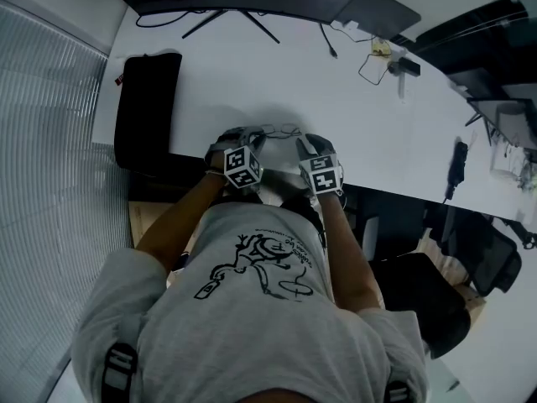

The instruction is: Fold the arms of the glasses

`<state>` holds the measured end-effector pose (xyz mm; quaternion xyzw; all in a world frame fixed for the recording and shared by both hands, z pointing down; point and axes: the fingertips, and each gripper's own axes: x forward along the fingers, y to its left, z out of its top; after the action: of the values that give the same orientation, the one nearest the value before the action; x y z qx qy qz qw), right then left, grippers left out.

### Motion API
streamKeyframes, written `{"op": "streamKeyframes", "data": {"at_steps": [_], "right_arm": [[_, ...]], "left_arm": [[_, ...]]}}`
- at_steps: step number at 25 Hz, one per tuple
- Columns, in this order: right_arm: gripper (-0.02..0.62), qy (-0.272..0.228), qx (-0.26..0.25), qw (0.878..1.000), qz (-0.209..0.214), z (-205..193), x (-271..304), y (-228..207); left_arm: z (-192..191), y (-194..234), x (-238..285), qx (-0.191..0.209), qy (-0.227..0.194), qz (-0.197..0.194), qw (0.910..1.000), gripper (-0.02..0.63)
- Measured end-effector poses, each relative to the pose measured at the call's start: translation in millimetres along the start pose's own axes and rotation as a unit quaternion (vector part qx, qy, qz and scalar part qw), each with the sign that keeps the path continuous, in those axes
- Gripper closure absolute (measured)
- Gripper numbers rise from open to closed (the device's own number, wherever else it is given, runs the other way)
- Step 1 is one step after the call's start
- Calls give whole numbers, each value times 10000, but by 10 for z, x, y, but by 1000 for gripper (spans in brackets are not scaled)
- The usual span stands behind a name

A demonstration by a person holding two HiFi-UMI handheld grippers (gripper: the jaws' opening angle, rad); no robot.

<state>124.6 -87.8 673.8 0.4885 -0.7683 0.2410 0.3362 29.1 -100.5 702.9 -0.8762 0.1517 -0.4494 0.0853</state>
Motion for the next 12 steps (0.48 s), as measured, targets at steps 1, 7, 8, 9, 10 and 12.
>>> {"op": "streamKeyframes", "data": {"at_steps": [1, 7, 8, 9, 10, 12], "right_arm": [[493, -58, 46, 10000, -6, 25, -37, -9], [528, -427, 203, 9989, -16, 227, -270, -51], [532, -486, 194, 9986, -27, 264, -314, -58], [535, -543, 177, 9984, -36, 300, -359, -64], [538, -599, 166, 9981, -34, 333, -404, -66], [546, -715, 234, 9972, 43, 397, -485, -52]], "left_arm": [[7, -8, -11, -73, -25, -8, 10000, 545], [98, 43, -164, -711, -262, 34, 9971, 537], [123, 61, -204, -851, -319, 49, 9959, 537], [152, 82, -250, -1002, -387, 68, 9942, 537], [186, 106, -303, -1158, -465, 91, 9921, 537], [265, 164, -420, -1459, -642, 147, 9871, 537]]}}
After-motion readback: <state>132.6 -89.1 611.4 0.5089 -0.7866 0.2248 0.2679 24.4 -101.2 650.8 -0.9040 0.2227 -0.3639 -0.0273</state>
